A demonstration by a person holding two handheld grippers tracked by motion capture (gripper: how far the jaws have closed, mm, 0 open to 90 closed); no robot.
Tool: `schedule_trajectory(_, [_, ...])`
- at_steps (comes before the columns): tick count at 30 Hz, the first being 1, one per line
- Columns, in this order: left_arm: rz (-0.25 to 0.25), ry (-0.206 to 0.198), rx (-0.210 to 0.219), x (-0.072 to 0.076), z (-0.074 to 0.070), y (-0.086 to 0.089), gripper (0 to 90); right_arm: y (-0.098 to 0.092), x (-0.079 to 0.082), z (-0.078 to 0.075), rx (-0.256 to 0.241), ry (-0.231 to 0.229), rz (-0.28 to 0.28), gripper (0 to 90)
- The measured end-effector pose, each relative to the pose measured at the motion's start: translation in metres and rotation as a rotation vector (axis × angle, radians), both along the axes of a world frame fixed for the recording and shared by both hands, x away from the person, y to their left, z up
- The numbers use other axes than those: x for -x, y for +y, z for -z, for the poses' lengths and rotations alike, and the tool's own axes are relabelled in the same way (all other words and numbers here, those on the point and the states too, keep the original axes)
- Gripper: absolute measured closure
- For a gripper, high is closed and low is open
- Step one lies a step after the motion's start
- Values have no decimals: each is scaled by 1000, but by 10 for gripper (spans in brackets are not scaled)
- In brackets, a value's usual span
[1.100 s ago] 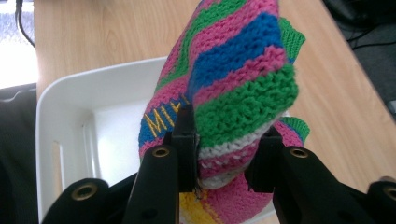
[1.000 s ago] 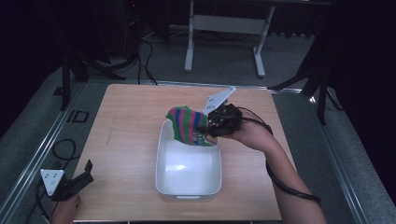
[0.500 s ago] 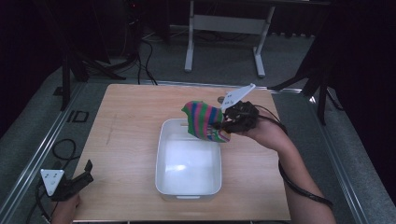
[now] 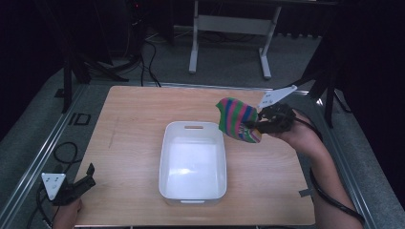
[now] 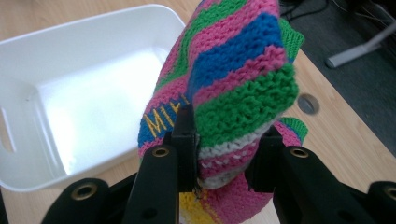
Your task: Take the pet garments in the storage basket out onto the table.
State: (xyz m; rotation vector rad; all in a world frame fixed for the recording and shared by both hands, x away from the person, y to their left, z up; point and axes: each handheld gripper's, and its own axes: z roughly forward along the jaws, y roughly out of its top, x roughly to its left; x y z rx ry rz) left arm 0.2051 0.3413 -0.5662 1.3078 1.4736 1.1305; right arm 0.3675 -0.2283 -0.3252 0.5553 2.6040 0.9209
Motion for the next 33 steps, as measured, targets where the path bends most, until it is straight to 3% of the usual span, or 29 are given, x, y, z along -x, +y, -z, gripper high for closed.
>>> schedule_trajectory(10, [0,-1,0,0,0,0,9,-38,1,5,-19,3,77,692])
schedule_trajectory(15, [1,-1,-1,0,0,0,9,-47,0,10,-23,11,109,692])
schedule_trajectory(25, [1,0,0,0,0,0,9,-55,-18,61,-63,34,110,687])
schedule_trajectory(33, [1,0,-1,0,0,0,9,-57,-30,111,-72,101,137,685])
